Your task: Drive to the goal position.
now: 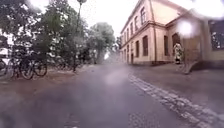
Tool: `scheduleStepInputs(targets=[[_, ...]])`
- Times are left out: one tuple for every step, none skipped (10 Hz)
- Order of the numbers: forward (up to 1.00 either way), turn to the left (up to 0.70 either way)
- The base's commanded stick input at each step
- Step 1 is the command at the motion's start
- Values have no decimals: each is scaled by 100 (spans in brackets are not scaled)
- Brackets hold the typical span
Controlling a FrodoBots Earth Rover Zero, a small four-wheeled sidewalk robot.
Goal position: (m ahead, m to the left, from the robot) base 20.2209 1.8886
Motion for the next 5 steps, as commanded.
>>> scheduleStepInputs(targets=[[70,-14],[70,-11],[70,-5],[70,-1],[70,0]])
